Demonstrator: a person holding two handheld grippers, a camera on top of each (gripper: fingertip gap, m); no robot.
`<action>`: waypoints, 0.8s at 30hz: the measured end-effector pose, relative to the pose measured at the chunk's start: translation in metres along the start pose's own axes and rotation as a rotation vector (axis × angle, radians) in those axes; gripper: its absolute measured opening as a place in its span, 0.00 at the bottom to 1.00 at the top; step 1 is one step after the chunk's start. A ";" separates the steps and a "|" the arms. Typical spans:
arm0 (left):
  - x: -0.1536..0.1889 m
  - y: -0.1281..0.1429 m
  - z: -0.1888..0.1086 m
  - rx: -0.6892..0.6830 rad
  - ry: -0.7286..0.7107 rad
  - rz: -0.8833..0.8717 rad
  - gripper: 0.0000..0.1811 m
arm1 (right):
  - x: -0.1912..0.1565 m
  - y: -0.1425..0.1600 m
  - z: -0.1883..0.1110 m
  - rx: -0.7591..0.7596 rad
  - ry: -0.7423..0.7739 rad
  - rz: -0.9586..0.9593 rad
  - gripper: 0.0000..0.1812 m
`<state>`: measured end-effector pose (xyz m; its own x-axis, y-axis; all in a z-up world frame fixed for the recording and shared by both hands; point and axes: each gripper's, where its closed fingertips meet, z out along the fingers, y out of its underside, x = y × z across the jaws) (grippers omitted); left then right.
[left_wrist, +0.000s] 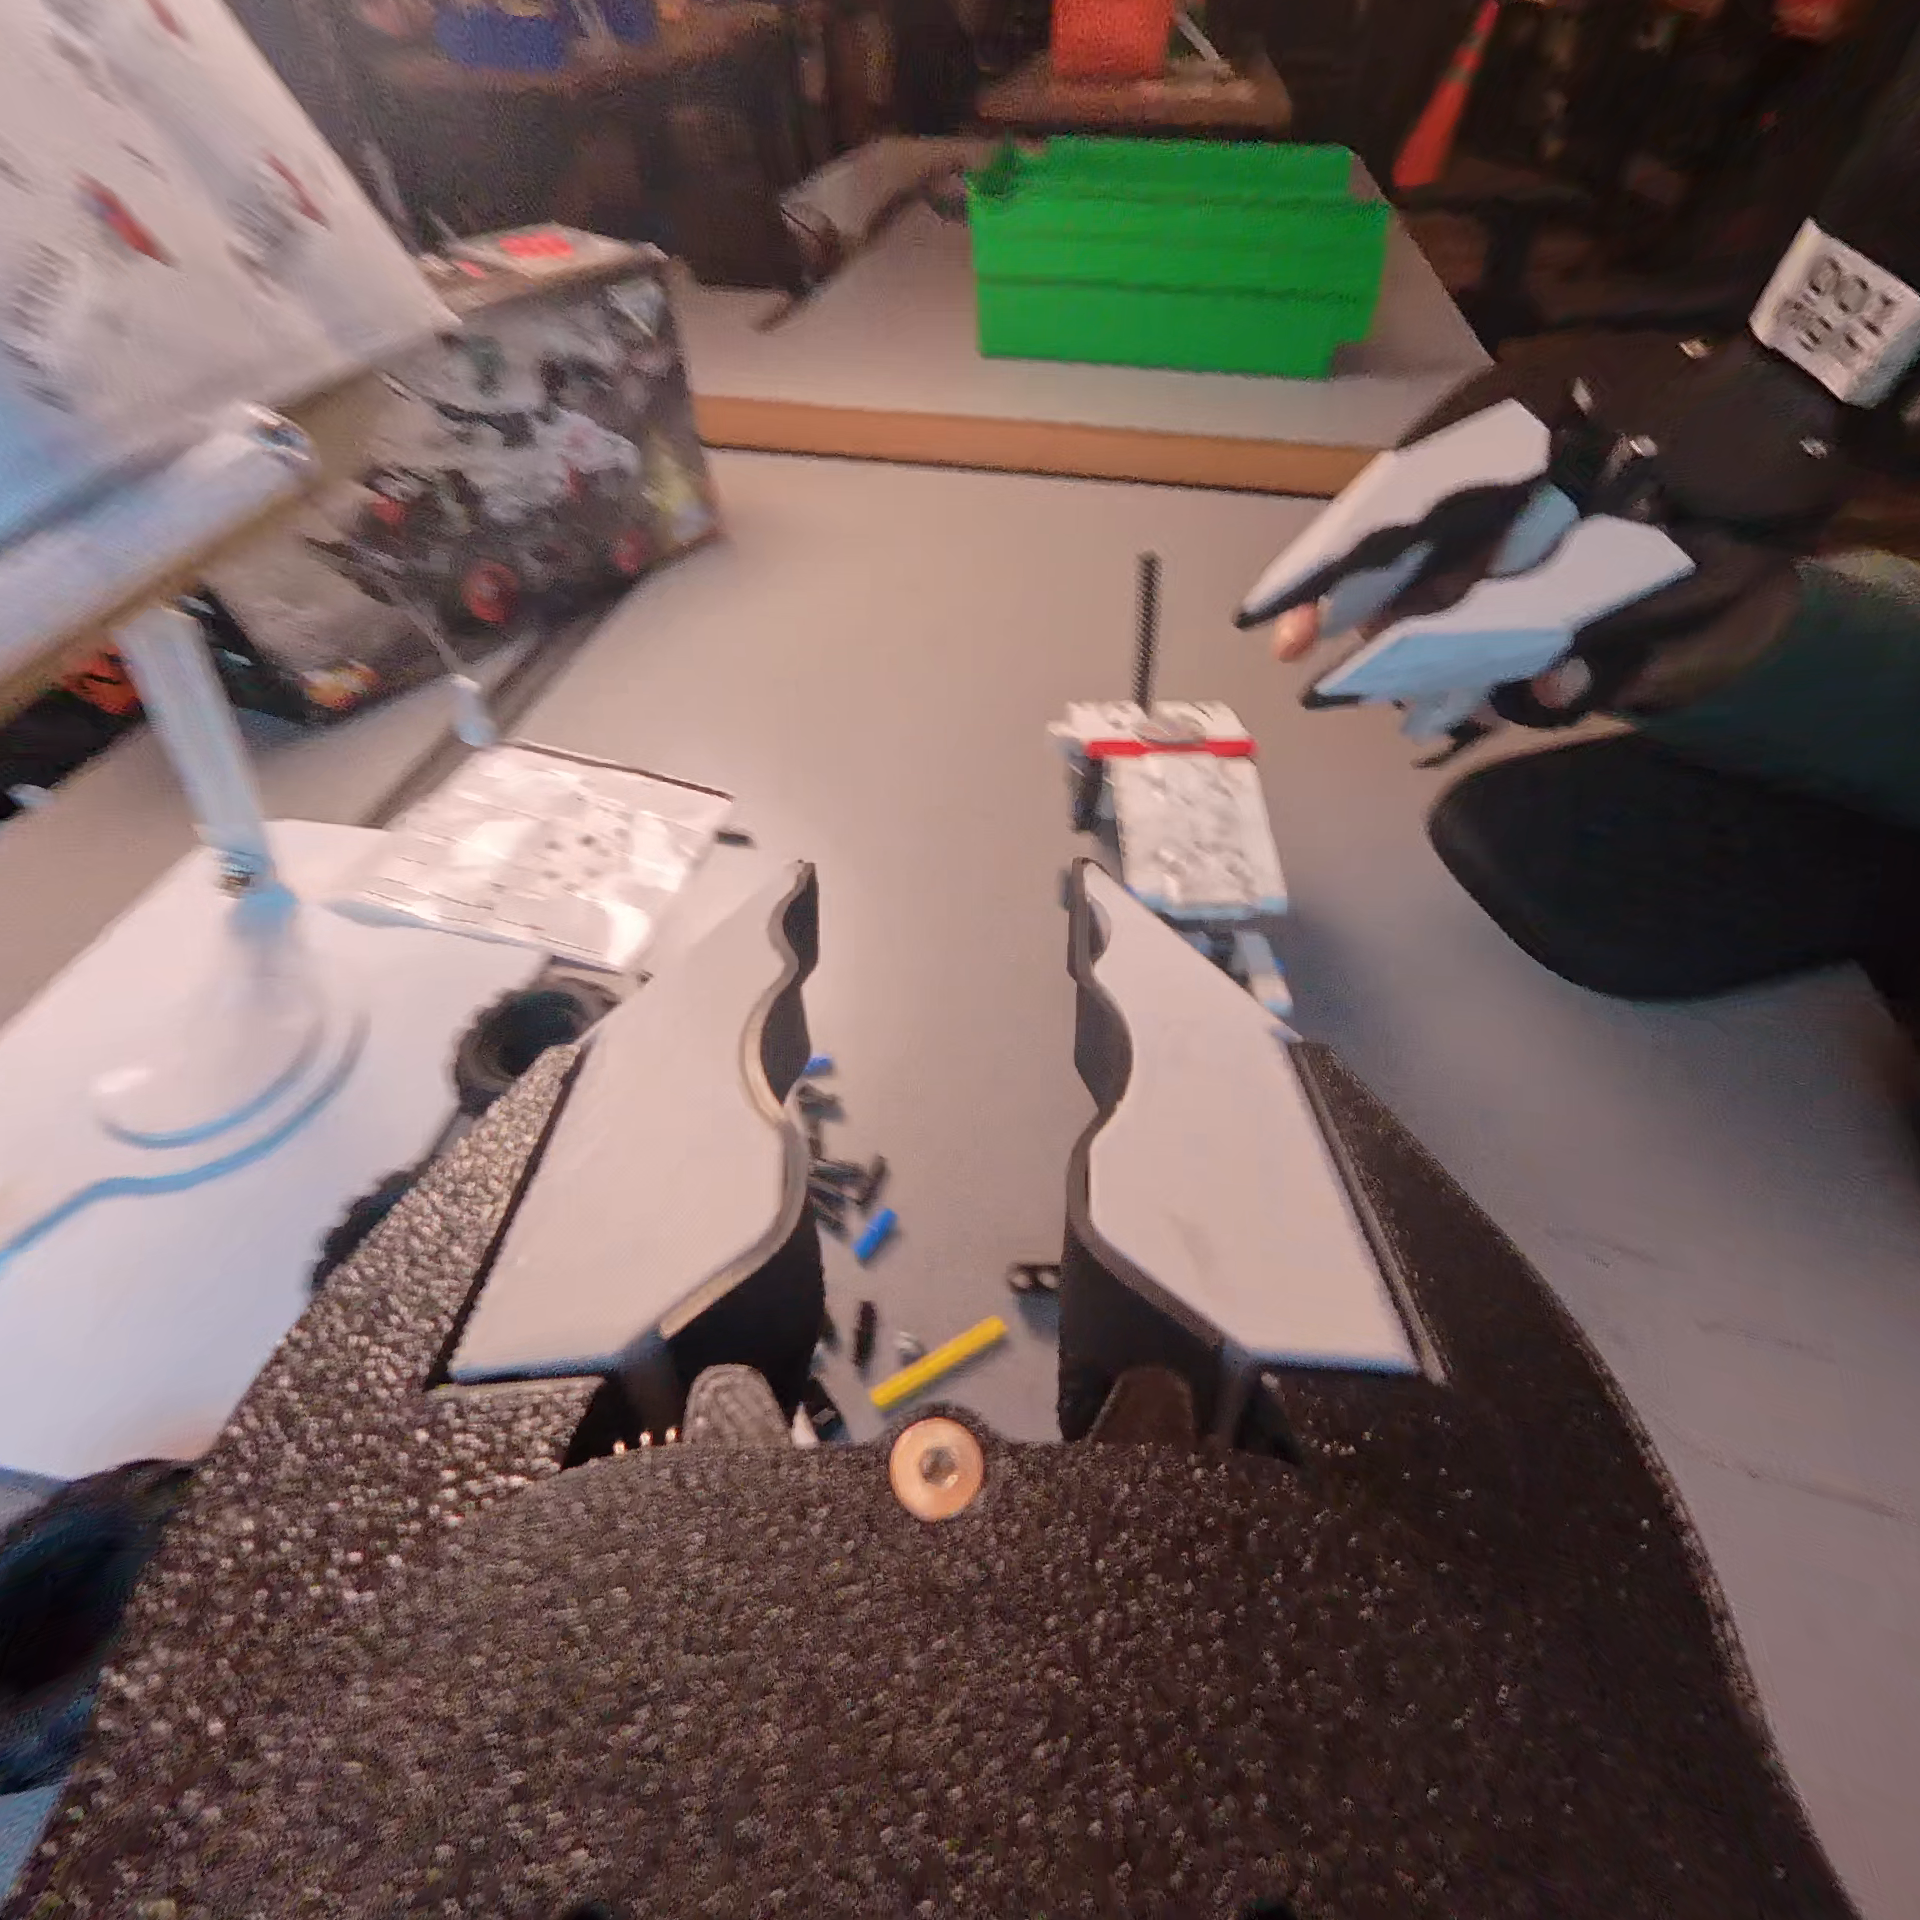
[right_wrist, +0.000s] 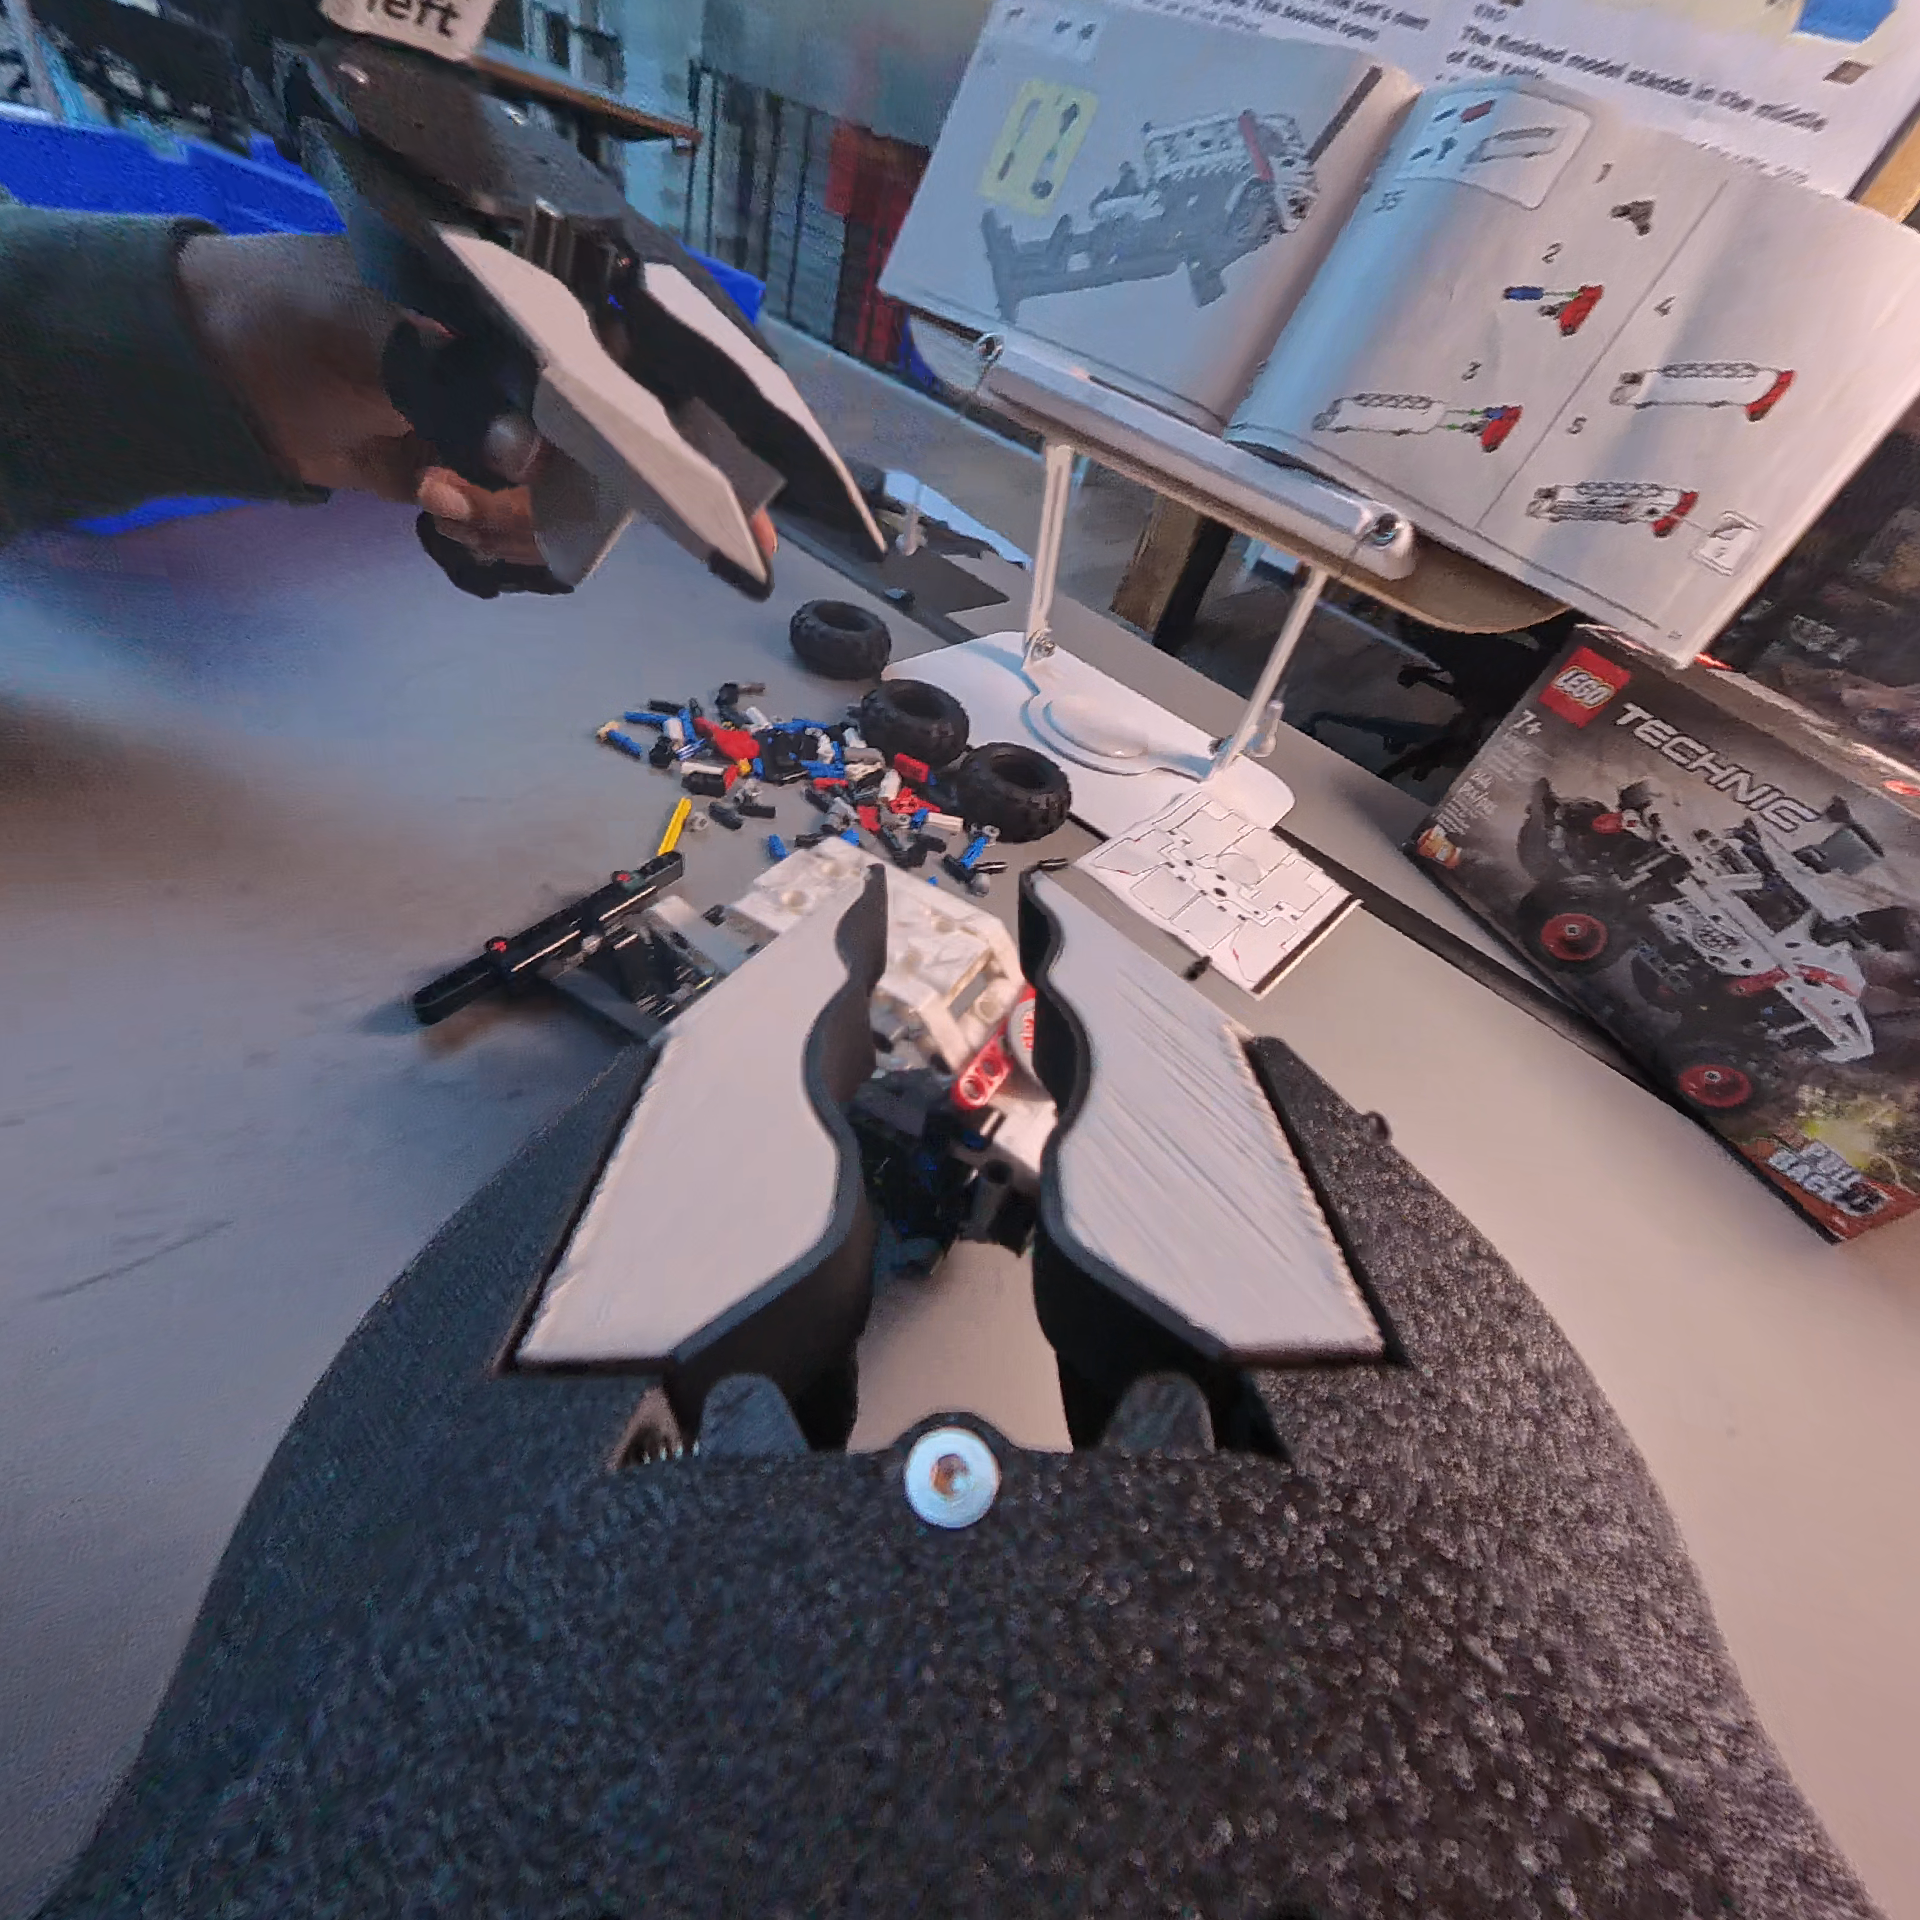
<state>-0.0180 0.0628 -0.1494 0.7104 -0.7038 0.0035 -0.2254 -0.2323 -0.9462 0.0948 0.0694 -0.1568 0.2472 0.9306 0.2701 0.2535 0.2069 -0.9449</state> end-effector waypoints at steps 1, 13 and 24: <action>0.019 0.017 0.004 -0.055 0.056 -0.003 0.27 | -0.010 0.002 -0.001 -0.014 -0.029 -0.027 0.13; 0.069 0.109 0.056 -0.389 0.066 0.102 0.24 | -0.059 0.049 0.022 -0.312 -0.021 -0.052 0.14; 0.078 0.106 0.053 -0.381 -0.011 -0.075 0.23 | -0.057 0.050 0.038 -0.319 0.017 0.013 0.06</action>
<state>0.0486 0.0191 -0.2667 0.7407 -0.6688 0.0630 -0.4025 -0.5169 -0.7555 0.0578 0.0378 -0.2265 0.2673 0.9267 0.2640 0.5304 0.0872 -0.8433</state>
